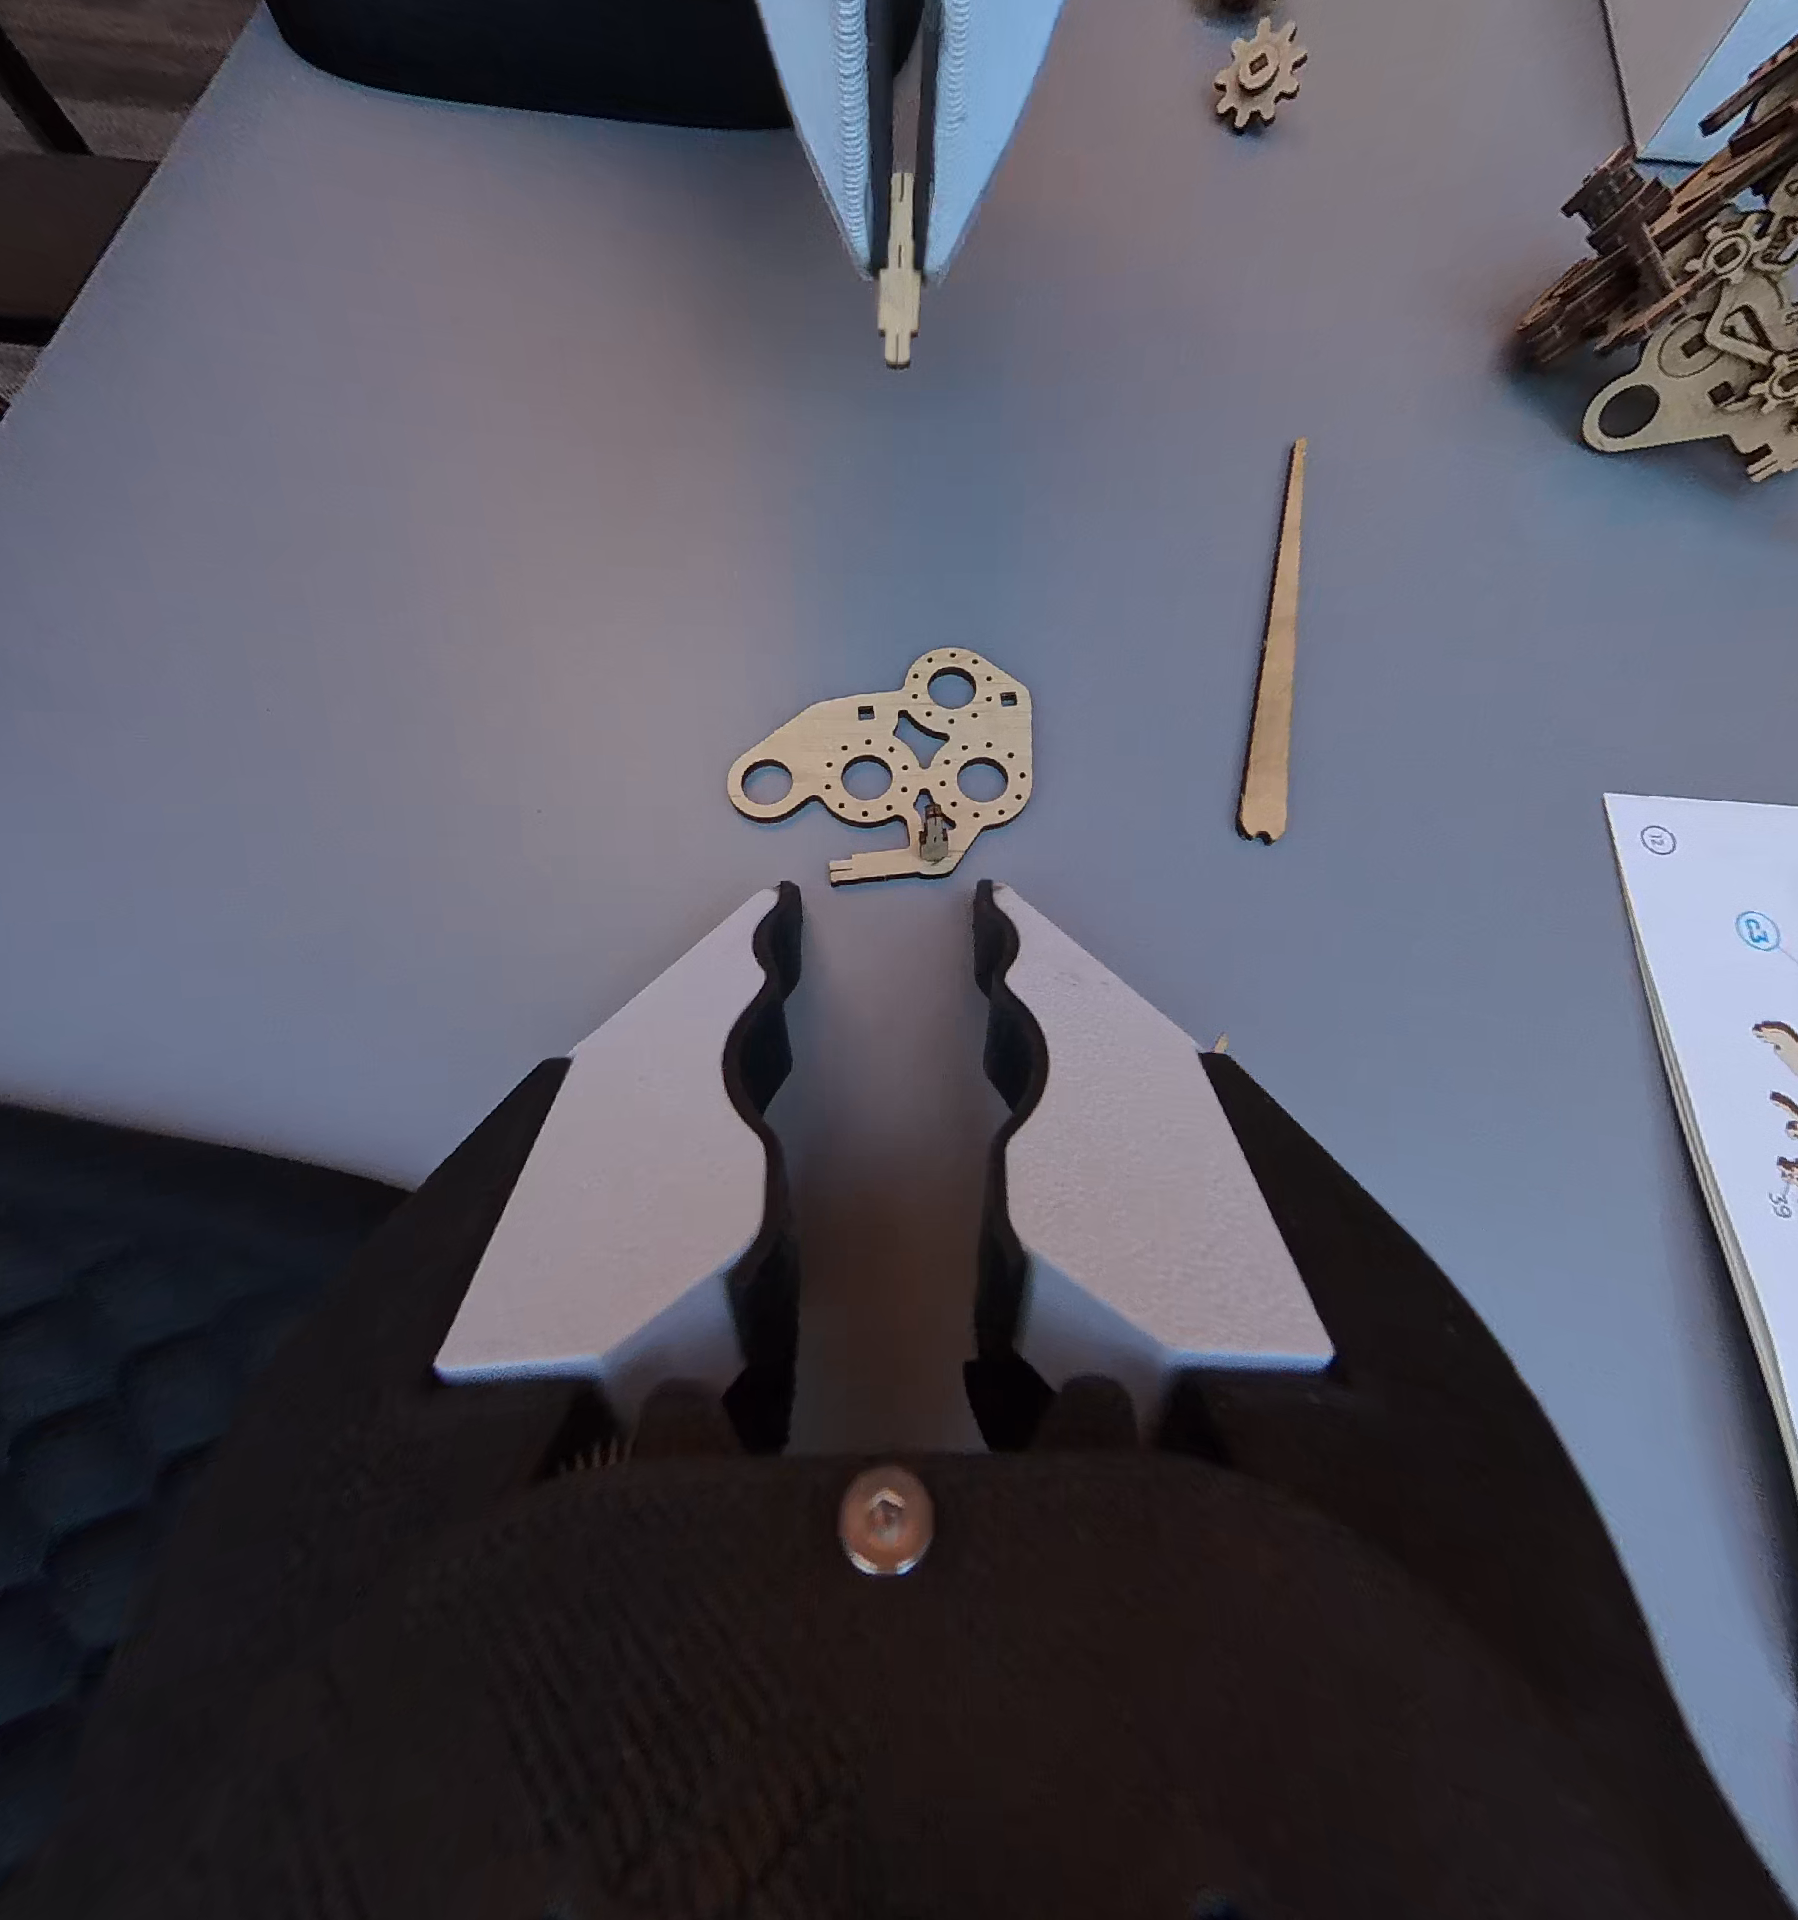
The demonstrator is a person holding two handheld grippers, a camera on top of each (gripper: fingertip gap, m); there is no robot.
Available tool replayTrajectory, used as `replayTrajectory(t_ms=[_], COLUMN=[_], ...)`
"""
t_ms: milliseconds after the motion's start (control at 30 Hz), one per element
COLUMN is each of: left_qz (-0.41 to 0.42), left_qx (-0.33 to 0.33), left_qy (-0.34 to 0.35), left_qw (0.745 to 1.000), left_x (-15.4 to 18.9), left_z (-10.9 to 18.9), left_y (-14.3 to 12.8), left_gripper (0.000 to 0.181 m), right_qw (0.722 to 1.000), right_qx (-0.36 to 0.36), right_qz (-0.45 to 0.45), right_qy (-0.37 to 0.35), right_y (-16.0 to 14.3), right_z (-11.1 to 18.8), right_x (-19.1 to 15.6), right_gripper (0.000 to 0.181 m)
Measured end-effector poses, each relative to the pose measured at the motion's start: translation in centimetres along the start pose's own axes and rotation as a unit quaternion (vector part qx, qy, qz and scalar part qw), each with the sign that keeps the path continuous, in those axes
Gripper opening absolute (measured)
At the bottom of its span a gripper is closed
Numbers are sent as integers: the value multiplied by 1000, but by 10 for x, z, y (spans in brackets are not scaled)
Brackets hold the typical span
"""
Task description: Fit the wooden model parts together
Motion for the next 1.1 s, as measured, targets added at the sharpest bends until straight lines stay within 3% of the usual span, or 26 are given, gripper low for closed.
replayTrajectory(t_ms=[333, 433, 700, 867, 1100], left_qz=[10, 11, 6, 3, 19], left_qx=[-7, -12, -35, -69, -125], left_qy=[24, 25, 24, 24, 24], left_qw=[1000, 1000, 999, 997, 992], left_x=[-8, -8, -7, -9, -9], left_z=[6, 6, 3, 0, 0], left_y=[-4, -6, -11, -17, -23], left_gripper=[1, 1, 1, 1, 1], right_qw=[995, 994, 994, 995, 999], right_qx=[-29, -46, -50, -28, 20], right_qz=[-66, -48, -46, -23, 5], right_qy=[-63, -90, -90, -88, -30], right_y=[14, 15, 20, 15, 13], right_z=[-12, -13, -19, -12, -7], right_x=[-21, -22, -22, -21, -16], right_gripper=[22, 21, 21, 29, 41])
Point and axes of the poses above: each gripper's, where its closed fingertips meet, z back along the fingers, y out of its top, x = y × z across the jaws, the point moved 4 cm from there along z, back along the fingers, and after that the axes turned 7 degrees about -y, right-handed, at the moved point
